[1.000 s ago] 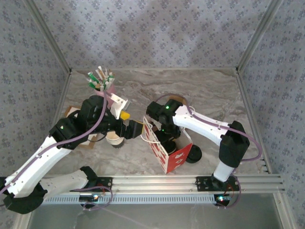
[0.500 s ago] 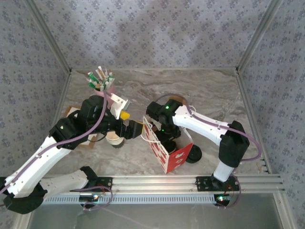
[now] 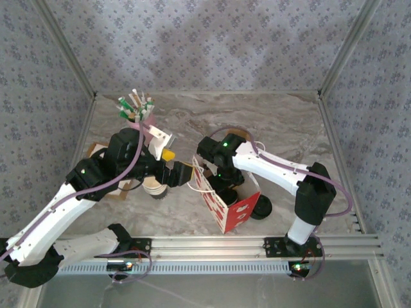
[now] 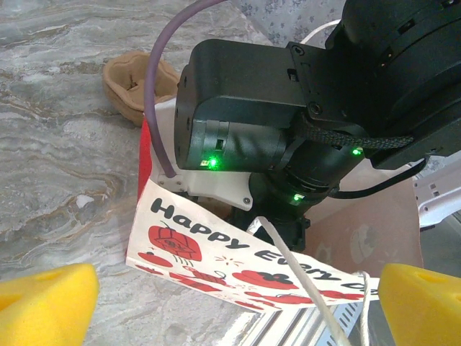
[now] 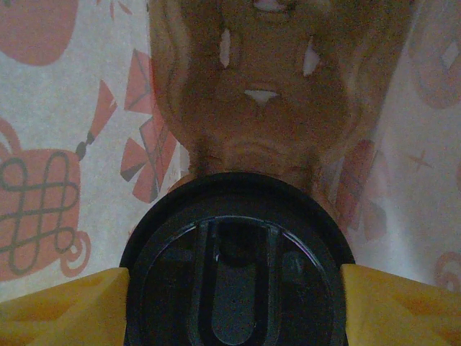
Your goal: Pack the takeout coffee
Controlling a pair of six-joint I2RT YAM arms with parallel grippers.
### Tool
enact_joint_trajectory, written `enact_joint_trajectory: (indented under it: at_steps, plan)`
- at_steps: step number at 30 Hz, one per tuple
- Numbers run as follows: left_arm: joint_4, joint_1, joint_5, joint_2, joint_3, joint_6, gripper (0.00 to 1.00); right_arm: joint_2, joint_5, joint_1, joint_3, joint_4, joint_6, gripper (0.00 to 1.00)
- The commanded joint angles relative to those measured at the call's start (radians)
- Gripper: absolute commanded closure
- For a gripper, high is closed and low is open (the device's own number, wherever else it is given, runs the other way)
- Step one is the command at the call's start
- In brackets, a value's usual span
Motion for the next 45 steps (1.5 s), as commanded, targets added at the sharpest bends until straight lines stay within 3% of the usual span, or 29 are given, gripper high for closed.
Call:
enact_joint_trajectory:
  at_steps: [1,45]
  plan:
    - [-0.007,-0.006,-0.005,-0.001,0.037,0.015,0.01,0.002,0.001,0.006,0.003,-0.049,-0.004,0.25]
    - [0.001,-0.005,-0.011,0.004,0.031,0.015,0.01,-0.031,0.025,0.016,0.017,-0.073,0.006,0.18]
